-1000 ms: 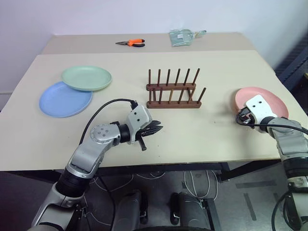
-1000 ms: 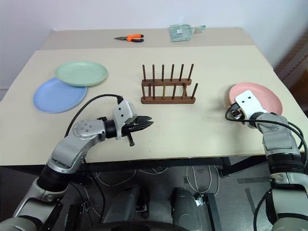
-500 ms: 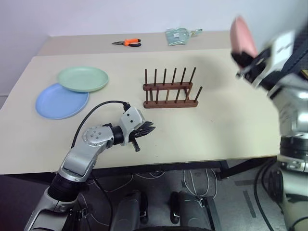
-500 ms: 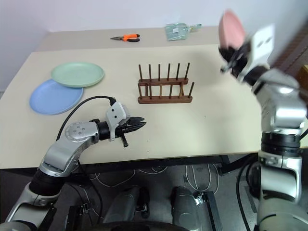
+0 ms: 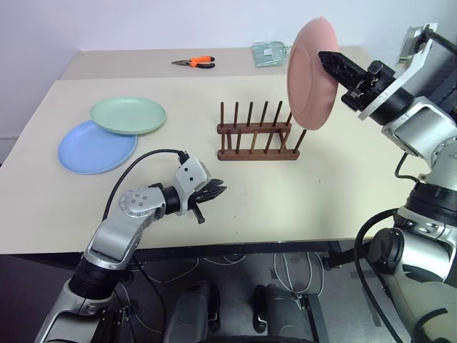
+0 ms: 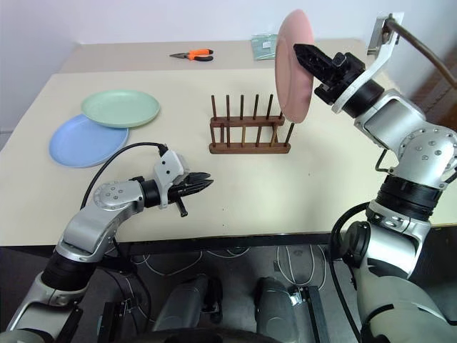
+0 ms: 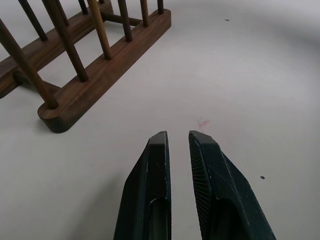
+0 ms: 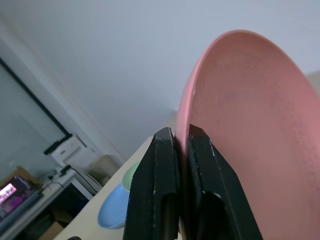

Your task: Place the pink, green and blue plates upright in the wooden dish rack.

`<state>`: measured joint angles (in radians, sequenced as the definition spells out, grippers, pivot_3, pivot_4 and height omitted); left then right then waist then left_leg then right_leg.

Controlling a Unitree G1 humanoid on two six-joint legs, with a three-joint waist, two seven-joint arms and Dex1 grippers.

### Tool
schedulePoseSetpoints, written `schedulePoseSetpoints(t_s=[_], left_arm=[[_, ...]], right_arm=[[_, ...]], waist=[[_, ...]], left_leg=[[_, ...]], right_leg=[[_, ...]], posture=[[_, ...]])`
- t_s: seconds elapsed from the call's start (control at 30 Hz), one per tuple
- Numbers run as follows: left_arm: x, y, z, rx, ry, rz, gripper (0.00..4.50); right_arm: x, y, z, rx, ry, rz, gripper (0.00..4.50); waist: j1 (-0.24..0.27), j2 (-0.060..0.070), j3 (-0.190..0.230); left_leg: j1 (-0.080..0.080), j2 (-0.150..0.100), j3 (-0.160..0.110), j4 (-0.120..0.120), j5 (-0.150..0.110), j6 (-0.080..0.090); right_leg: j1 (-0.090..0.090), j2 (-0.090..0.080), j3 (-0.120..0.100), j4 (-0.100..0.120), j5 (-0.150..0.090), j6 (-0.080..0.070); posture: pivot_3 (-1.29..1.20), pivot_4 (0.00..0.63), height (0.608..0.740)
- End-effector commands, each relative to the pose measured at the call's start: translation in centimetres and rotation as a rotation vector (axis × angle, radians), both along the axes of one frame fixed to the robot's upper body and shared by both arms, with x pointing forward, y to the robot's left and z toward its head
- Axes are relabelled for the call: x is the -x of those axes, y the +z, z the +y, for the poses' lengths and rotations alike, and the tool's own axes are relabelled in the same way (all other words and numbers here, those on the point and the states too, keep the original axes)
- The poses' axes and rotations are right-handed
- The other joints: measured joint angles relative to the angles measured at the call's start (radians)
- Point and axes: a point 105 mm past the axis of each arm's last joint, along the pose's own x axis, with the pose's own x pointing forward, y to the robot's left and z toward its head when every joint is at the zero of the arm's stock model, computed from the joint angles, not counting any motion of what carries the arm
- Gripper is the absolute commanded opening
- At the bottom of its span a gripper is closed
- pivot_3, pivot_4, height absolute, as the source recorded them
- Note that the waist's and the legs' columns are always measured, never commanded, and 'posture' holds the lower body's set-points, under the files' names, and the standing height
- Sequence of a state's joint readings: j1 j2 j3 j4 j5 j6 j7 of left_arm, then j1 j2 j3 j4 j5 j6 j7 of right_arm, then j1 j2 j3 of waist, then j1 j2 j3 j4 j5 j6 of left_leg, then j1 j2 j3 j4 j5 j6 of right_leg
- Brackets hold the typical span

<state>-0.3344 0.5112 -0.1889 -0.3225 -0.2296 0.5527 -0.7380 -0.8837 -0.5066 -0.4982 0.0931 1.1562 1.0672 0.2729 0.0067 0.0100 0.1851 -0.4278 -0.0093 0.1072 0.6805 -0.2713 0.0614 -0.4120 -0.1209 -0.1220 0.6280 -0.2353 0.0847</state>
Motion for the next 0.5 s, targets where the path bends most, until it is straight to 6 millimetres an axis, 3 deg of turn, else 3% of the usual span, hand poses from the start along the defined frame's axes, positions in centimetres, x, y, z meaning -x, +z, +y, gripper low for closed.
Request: schedulePoseSetpoints(t_s=[0.03,0.5], left_arm=[[0.4,0.9,0.0,0.027,-0.011,-0.036,0.65],[0.7,1.1,0.1,0.049,-0.017,-0.026,0.65]], right_arm=[[0.4,2.3,-0.1,-0.060,0.027,-0.060,0.03],[-3.6,0.6,-1.0,-0.149,-0.056,0.126,0.03]], waist=[[-0.001,0.000,0.000],[-0.003,0.000,0.000]], left_leg=[[0.000,0.000,0.000,0.000,0.000,0.000],[0.000,0.000,0.001,0.000,0.000,0.000]], right_leg=[[0.000,0.000,0.000,0.000,0.000,0.000],[-0.001,0.001,0.001,0.000,0.000,0.000]], posture=[[0.00,0.150,0.740],[0.00,0.150,0.740]])
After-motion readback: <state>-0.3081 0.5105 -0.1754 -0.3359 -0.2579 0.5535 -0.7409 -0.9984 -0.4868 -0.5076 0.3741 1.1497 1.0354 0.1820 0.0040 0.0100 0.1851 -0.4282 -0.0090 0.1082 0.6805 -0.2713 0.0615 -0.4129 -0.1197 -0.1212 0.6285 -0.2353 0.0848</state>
